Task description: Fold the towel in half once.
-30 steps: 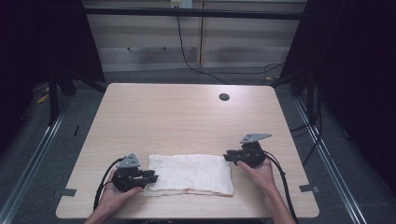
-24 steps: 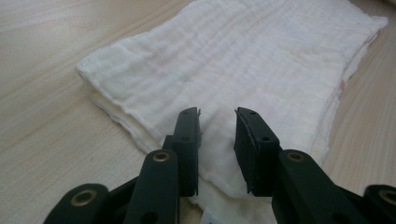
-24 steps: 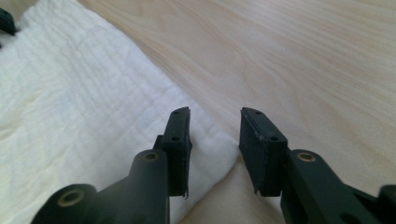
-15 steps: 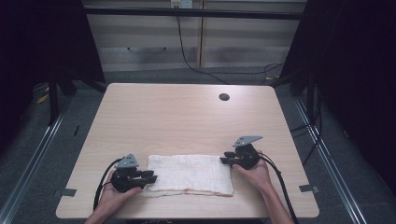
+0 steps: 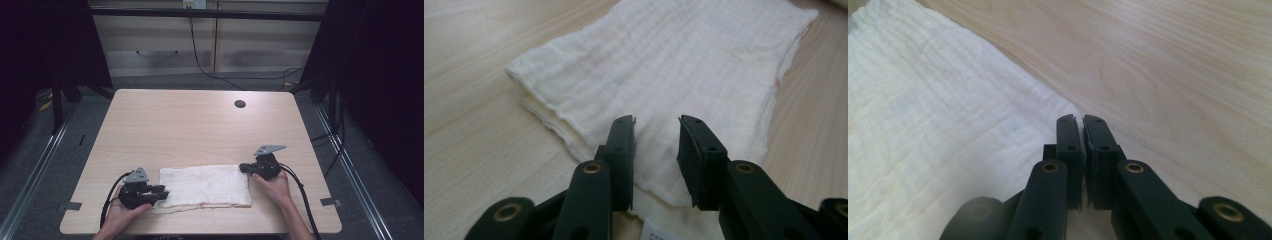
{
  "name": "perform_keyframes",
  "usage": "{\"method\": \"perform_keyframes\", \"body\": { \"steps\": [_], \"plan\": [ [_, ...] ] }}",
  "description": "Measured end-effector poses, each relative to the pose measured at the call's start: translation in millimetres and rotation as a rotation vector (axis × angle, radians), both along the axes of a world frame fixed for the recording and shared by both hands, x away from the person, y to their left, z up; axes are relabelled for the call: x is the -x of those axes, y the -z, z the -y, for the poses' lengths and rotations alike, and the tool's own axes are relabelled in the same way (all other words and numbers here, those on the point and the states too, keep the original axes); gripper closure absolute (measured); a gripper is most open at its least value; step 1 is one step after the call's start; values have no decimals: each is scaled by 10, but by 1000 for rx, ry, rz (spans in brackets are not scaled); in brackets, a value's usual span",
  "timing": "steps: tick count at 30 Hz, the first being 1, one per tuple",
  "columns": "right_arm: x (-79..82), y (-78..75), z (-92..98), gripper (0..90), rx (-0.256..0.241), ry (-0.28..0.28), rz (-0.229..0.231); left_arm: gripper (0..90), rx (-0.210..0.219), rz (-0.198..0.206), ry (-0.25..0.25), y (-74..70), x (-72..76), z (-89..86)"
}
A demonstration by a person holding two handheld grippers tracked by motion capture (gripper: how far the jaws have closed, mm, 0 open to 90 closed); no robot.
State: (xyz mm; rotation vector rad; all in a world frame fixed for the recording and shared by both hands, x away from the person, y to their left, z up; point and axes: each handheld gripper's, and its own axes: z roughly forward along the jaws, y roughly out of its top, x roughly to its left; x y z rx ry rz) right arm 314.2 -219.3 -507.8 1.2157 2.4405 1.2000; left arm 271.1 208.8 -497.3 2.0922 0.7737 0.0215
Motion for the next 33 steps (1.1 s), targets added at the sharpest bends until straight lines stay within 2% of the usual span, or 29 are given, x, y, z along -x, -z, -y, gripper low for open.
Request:
{"method": "perform_keyframes", "body": {
  "steps": [3, 5, 7, 9, 11, 12, 13, 14, 16, 18, 21, 24, 29, 33],
  "plan": [
    [-43, -2, -7, 870, 6, -2, -1, 611, 28, 6, -41, -74, -110, -69],
    [-56, -11, -10, 869, 16, -1, 2, 602, 62, -1, -74, -116, -289, -144],
    [-52, -10, -4, 869, 10, 0, -4, 585, 66, -6, -108, -130, -468, -172],
    [-54, -9, 1, 869, 13, -5, -1, 569, 79, -17, -112, -132, -597, -168],
    [-55, -8, 3, 869, 12, -5, -1, 563, 54, -23, -122, -102, -692, -130],
    [-57, -8, 3, 869, 12, -5, -1, 563, 66, -19, -131, -77, -717, -117],
    [-59, -8, 3, 869, 10, -6, 0, 563, 75, -29, -129, -52, -733, -102],
    [-60, -10, 4, 869, 9, -4, -6, 563, 63, -30, -125, -26, -740, -83],
    [-63, -8, 13, 868, 5, -3, -10, 563, 12, -36, -105, 27, -749, -50],
    [-68, -3, 22, 868, 3, -7, -5, 566, -7, -34, -84, 63, -749, -36],
    [-62, -4, 23, 869, 1, -5, -6, 572, 10, -30, -69, 69, -741, -22],
    [-70, 0, 31, 868, -5, -5, -11, 580, -12, -27, -50, 98, -723, 25],
    [-89, 13, 43, 868, -21, -2, -9, 602, 12, -36, -60, 116, -729, 40],
    [-99, 19, 49, 869, -36, 13, -18, 675, -17, -3, -30, 115, -664, 60]
  ]
}}
